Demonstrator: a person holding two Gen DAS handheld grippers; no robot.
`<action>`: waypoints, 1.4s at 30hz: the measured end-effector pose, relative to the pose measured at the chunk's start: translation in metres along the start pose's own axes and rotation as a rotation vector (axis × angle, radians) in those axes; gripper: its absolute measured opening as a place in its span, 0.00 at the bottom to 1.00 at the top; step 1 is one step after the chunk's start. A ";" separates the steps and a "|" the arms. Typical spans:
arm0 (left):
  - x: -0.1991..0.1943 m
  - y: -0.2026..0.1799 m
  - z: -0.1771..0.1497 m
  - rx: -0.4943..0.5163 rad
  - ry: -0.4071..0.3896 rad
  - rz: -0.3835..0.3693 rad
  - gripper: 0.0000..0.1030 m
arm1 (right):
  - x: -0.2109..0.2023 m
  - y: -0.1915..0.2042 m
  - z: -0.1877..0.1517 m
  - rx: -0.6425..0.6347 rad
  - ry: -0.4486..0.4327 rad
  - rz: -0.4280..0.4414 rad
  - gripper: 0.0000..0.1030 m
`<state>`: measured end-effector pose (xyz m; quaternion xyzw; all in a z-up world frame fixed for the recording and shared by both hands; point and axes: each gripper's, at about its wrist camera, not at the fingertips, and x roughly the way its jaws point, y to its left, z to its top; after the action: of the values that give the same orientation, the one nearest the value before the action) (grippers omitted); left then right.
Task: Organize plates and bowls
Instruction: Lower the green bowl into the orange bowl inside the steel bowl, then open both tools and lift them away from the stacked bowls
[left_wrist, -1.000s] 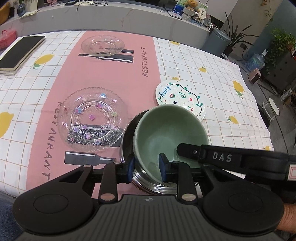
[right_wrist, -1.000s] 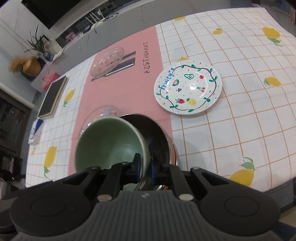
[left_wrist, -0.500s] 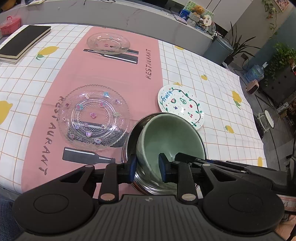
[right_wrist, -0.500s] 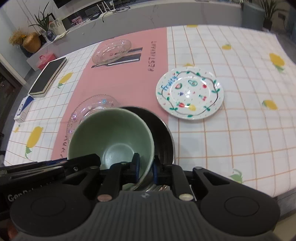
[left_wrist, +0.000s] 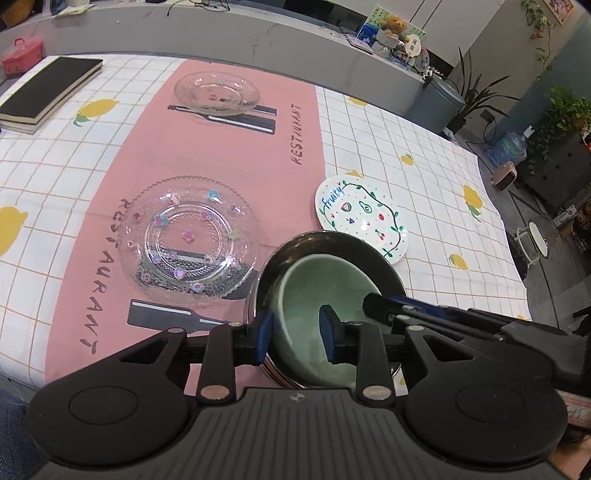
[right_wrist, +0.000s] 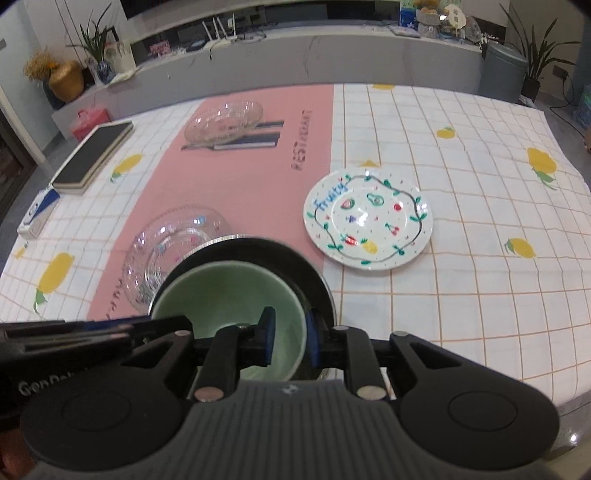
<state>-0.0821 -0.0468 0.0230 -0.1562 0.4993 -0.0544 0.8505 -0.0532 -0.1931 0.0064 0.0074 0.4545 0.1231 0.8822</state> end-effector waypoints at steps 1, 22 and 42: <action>-0.001 -0.001 0.000 0.007 -0.004 0.003 0.34 | -0.001 0.000 0.001 0.002 -0.002 0.003 0.18; -0.009 -0.001 -0.002 0.034 -0.057 0.028 0.44 | -0.007 -0.002 0.003 0.023 -0.036 0.030 0.29; -0.003 -0.031 0.051 0.231 -0.083 -0.044 0.45 | -0.025 -0.032 0.048 0.125 -0.090 0.098 0.33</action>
<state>-0.0376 -0.0645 0.0585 -0.0703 0.4504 -0.1236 0.8815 -0.0213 -0.2250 0.0506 0.0904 0.4201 0.1372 0.8925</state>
